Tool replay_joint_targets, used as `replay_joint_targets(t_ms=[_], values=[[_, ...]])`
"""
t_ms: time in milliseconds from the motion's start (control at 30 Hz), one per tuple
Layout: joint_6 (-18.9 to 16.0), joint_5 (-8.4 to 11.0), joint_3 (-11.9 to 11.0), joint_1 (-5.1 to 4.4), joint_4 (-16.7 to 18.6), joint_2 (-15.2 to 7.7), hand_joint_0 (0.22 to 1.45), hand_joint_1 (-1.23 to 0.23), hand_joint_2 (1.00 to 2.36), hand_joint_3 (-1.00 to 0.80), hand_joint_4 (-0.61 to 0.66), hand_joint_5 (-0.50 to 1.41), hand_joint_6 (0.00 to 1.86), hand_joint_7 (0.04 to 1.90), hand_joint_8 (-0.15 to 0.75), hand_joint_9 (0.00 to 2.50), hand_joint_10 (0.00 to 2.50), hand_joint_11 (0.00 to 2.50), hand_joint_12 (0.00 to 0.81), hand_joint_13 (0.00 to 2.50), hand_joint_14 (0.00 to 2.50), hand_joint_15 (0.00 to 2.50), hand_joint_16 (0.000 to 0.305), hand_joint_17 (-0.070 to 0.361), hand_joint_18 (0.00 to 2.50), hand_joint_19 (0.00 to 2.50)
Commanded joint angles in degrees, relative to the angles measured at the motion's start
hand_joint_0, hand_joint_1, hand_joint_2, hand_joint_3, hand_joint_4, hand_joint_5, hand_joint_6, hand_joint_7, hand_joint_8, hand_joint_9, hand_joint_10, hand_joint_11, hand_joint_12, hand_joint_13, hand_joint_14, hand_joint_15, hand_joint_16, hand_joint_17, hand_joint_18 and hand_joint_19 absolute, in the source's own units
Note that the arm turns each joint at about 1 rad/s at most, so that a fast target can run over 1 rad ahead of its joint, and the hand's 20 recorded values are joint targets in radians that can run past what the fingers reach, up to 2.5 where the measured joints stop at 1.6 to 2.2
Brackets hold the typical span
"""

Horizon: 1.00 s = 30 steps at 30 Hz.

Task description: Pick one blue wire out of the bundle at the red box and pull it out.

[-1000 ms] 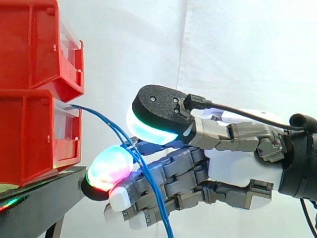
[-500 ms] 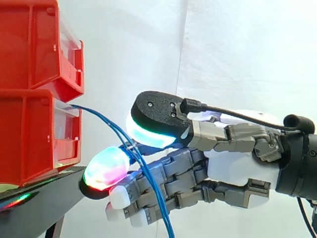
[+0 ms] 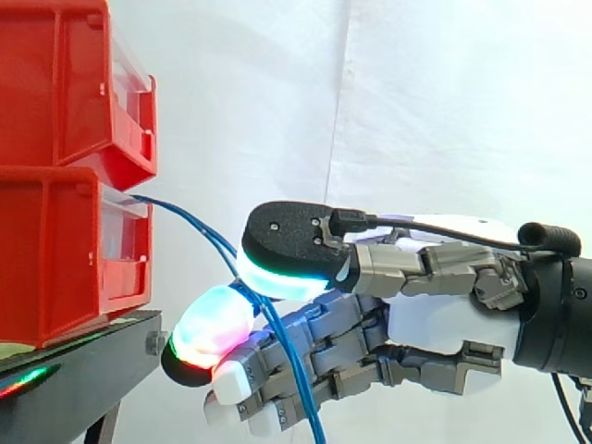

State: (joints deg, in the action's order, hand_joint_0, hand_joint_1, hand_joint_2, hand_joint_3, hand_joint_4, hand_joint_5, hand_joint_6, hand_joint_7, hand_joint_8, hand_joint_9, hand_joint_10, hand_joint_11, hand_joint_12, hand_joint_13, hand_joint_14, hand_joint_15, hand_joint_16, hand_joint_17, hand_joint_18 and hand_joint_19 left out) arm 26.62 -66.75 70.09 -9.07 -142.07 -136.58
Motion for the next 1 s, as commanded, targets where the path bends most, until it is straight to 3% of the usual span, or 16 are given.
replay_joint_targets(t_ms=[0, 533, 800, 967], values=[[0.0, -0.04, 0.0, 0.02, -0.1, 0.1, 0.63, -0.61, 1.02, -0.30, 0.31, -0.11, 0.50, 1.17, 0.353, 0.83, 0.01, 0.38, 0.430, 0.81, 0.01, 0.26, 0.057, 0.128, 0.71, 0.37], [-0.2, -2.77, 0.0, 0.37, -0.8, 0.3, 0.62, -0.62, 1.01, -0.34, 0.31, -0.11, 0.50, 1.19, 0.353, 0.84, 0.01, 0.39, 0.432, 0.82, 0.01, 0.27, 0.057, 0.129, 0.72, 0.39], [-0.2, -5.05, 0.0, 1.16, -4.9, 1.3, 0.62, -0.62, 1.01, -0.36, 0.31, -0.10, 0.50, 1.20, 0.353, 0.84, 0.01, 0.39, 0.434, 0.83, 0.01, 0.28, 0.057, 0.129, 0.72, 0.39], [-0.1, -6.99, 0.0, 2.13, -6.9, 2.0, 0.61, -0.61, 1.01, -0.37, 0.31, -0.10, 0.50, 1.21, 0.354, 0.84, 0.01, 0.40, 0.433, 0.83, 0.01, 0.28, 0.057, 0.129, 0.72, 0.39]])
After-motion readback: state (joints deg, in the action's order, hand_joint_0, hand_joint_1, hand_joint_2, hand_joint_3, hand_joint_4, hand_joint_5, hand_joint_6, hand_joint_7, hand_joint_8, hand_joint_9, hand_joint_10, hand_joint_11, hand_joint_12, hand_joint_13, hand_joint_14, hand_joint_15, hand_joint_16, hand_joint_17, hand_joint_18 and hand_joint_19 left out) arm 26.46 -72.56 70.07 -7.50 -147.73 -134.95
